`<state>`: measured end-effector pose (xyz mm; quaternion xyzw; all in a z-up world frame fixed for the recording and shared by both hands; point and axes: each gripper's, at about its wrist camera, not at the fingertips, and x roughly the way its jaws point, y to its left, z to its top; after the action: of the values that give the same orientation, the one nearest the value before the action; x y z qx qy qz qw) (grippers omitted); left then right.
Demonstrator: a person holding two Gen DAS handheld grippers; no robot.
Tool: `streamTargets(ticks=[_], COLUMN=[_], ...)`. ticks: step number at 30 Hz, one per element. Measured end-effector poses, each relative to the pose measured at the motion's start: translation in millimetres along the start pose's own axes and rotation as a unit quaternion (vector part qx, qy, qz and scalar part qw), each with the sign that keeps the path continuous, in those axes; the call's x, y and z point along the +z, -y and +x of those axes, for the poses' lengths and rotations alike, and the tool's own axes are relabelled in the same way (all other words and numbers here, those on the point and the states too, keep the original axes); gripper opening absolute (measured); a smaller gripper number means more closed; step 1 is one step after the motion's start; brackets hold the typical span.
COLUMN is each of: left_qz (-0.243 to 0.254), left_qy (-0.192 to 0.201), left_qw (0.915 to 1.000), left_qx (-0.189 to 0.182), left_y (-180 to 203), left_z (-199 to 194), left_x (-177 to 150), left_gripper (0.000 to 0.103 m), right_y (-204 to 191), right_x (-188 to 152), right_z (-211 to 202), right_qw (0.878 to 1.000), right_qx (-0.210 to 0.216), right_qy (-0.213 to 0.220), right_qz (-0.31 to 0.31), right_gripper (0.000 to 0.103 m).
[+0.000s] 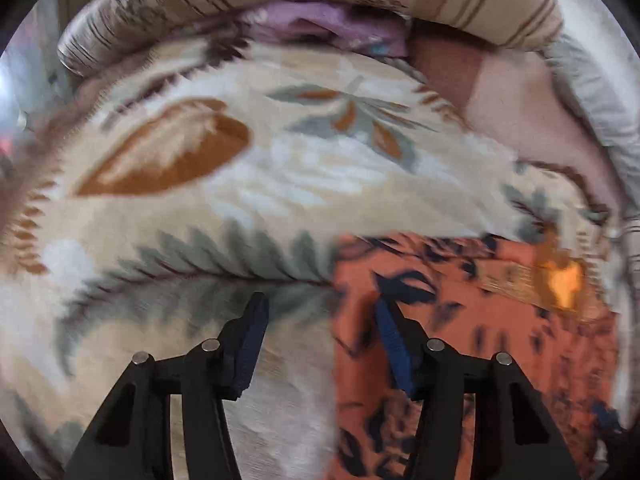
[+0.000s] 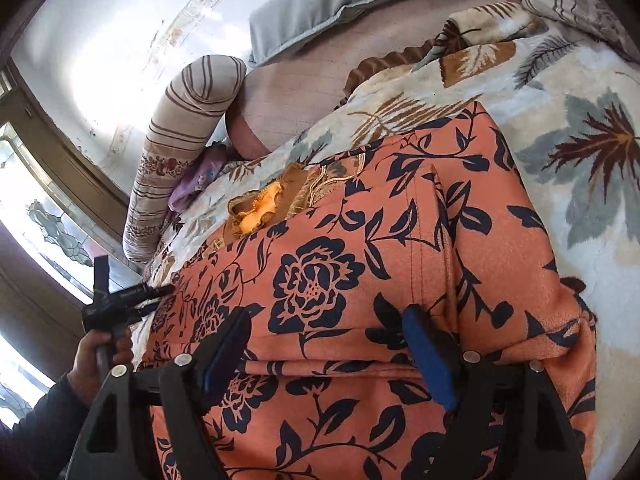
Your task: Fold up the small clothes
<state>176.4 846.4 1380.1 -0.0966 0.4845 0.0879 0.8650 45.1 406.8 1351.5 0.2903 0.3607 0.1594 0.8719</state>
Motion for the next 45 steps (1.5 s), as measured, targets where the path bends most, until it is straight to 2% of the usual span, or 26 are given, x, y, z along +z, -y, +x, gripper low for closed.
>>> streamTargets(ticks=[1, 2, 5, 6, 9, 11, 13, 14, 16, 19, 20, 22, 25, 26, 28, 32, 35, 38, 40, 43, 45], left_qz=[-0.004, -0.014, -0.013, -0.004, 0.025, 0.042, 0.055, 0.057, 0.071, 0.088, 0.087, 0.071, 0.062, 0.061, 0.051, 0.026, 0.005, -0.023, -0.041, -0.058, -0.057], left_qy=[0.008, 0.010, 0.024, 0.033, 0.046, 0.046, 0.033, 0.023, 0.007, 0.004, 0.003, -0.004, -0.012, -0.009, -0.004, 0.004, 0.006, -0.008, -0.030, -0.064, -0.070], left_qw=[0.9999, 0.9998, 0.9996, 0.9993, 0.9973, 0.9959, 0.9952, 0.9949, 0.9944, 0.9952, 0.9953, 0.9962, 0.9965, 0.9966, 0.9972, 0.9973, 0.9972, 0.9965, 0.9950, 0.9921, 0.9920], left_qx=[0.015, 0.014, -0.009, -0.016, -0.052, -0.065, -0.074, -0.079, -0.078, -0.043, -0.043, -0.051, -0.055, -0.054, -0.055, -0.069, -0.075, -0.079, -0.086, -0.091, -0.089], left_y=[-2.3, -5.5, -9.4, -8.5, 1.1, 13.3, 25.6, 29.3, 35.4, 39.8, 39.7, 36.9, 32.3, 29.7, 20.6, -9.3, -38.6, -70.1, -88.5, -108.0, -112.6], left_z=[-3.1, -7.3, -30.6, -41.4, -70.8, -81.9, -81.2, -78.2, -66.2, -50.8, -48.4, -45.8, -50.2, -54.1, -66.0, -107.5, -144.0, -172.5, -182.2, -188.9, -195.1], left_x=[1.6, 2.4, -4.0, -8.9, -26.7, -40.2, -52.1, -57.9, -68.9, -80.9, -81.9, -80.8, -78.9, -79.3, -81.6, -102.5, -133.3, -175.5, -206.0, -248.3, -268.9], left_gripper=[0.058, 0.058, 0.058, 0.059, 0.069, 0.071, 0.071, 0.071, 0.071, 0.076, 0.076, 0.078, 0.078, 0.078, 0.078, 0.078, 0.078, 0.080, 0.081, 0.081, 0.081], right_y=[0.1, -0.1, -8.7, -11.1, -13.1, 1.1, 36.6, 59.9, 81.2, 72.9, 73.1, 89.0, 112.7, 109.2, 94.1, 59.3, 42.7, 38.3, 44.7, 58.8, 62.4], right_x=[-0.3, -0.1, 7.6, 13.9, 45.1, 69.3, 87.1, 89.9, 98.7, 120.6, 126.2, 137.9, 138.2, 136.5, 127.8, 87.0, 39.4, -11.8, -44.9, -84.2, -103.9], right_z=[-0.5, -0.8, -7.8, -14.2, -21.8, -9.0, 16.4, 29.4, 29.4, 25.3, 29.8, 49.4, 37.5, 30.0, 8.7, -41.9, -87.9, -126.1, -151.2, -176.2, -188.2], right_qw=[1.000, 1.000, 1.000, 1.000, 0.999, 0.998, 0.994, 0.987, 0.979, 0.984, 0.985, 0.987, 0.977, 0.978, 0.984, 0.992, 0.995, 0.993, 0.989, 0.982, 0.980], right_qx=[0.000, 0.000, -0.013, -0.003, 0.034, 0.035, 0.015, -0.002, 0.032, 0.050, 0.043, -0.018, 0.009, 0.005, -0.011, -0.016, -0.020, -0.057, -0.075, -0.075, -0.074], right_qy=[0.000, -0.001, -0.026, -0.019, -0.001, -0.001, -0.026, -0.048, -0.038, -0.028, -0.032, -0.048, -0.004, 0.004, 0.007, -0.017, -0.040, -0.084, -0.101, -0.134, -0.144], right_qz=[0.000, 0.001, 0.013, 0.022, 0.034, 0.055, 0.106, 0.153, 0.195, 0.171, 0.163, 0.153, 0.212, 0.207, 0.177, 0.124, 0.090, 0.067, 0.074, 0.108, 0.117], right_gripper=[0.081, 0.081, 0.081, 0.081, 0.081, 0.081, 0.081, 0.077, 0.077, 0.079, 0.079, 0.079, 0.079, 0.079, 0.079, 0.079, 0.079, 0.079, 0.079, 0.079, 0.079])
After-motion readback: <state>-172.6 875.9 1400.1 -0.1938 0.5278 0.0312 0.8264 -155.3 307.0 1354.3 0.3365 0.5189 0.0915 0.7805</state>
